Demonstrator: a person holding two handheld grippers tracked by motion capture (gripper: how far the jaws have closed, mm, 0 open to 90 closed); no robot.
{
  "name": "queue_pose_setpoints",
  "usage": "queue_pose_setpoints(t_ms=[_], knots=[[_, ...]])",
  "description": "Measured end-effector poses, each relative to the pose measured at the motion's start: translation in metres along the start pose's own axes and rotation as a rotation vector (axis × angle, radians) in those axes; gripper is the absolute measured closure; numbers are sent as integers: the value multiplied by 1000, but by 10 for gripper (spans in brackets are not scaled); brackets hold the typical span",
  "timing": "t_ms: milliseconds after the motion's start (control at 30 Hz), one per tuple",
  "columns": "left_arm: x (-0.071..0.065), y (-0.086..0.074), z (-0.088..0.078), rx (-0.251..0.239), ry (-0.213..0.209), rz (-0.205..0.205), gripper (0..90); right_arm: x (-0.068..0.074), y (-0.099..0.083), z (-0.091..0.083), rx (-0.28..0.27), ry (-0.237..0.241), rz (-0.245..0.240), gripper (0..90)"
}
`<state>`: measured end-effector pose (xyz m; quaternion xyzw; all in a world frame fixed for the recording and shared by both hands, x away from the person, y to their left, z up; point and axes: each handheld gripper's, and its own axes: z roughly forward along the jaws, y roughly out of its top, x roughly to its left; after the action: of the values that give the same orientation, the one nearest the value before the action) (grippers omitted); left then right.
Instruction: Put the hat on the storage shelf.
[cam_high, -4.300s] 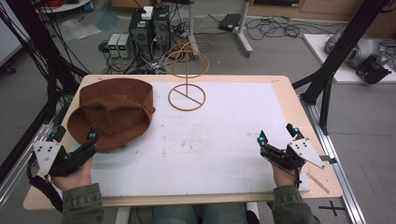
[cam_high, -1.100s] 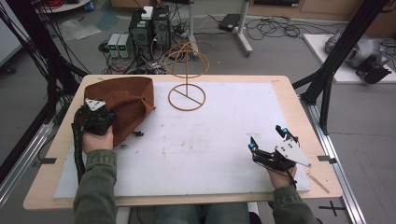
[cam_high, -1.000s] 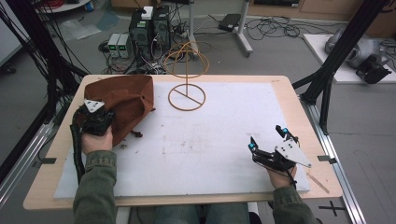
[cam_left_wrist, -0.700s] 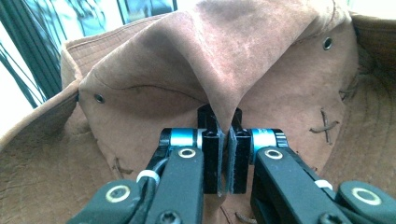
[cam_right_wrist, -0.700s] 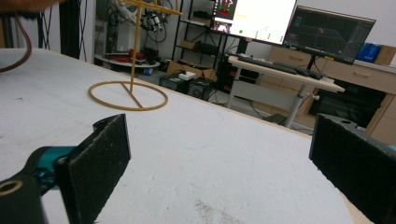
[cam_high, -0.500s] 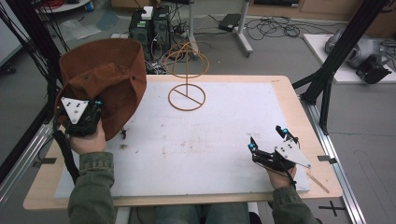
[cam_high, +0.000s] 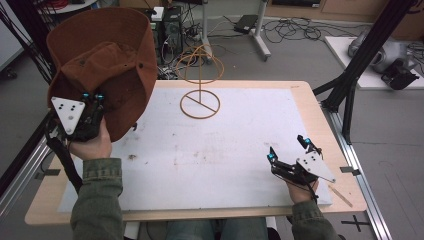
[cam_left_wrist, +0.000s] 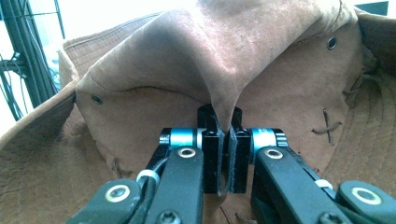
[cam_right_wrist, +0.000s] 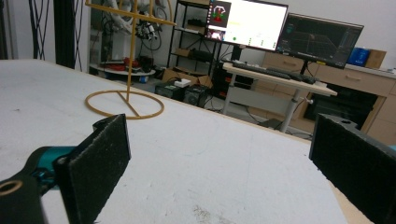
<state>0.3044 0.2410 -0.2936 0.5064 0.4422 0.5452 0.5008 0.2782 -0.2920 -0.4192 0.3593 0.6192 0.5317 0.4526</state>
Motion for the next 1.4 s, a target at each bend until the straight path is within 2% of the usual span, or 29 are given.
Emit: queue_pose_setpoints(t_ms=[133,200,367,633,833,1067,1400], knots=[[-3,7,3,4,-15,12,869,-1,1,-1,-7,-4,9,49],[-7,12,7,7,-23,28,868,-2,1,-2,-10,-7,34,49],[-15,19,17,3,-34,35,868,-6,2,-3,-12,-21,87,48],[-34,36,39,-5,-68,72,868,-11,0,-2,2,-66,106,49],[-54,48,54,-6,-115,111,868,-12,-2,-1,14,-77,113,49],[-74,63,74,0,-156,123,868,-12,-2,-1,12,-69,111,49],[-118,63,108,10,-249,124,867,-15,-4,-7,14,-65,102,49]])
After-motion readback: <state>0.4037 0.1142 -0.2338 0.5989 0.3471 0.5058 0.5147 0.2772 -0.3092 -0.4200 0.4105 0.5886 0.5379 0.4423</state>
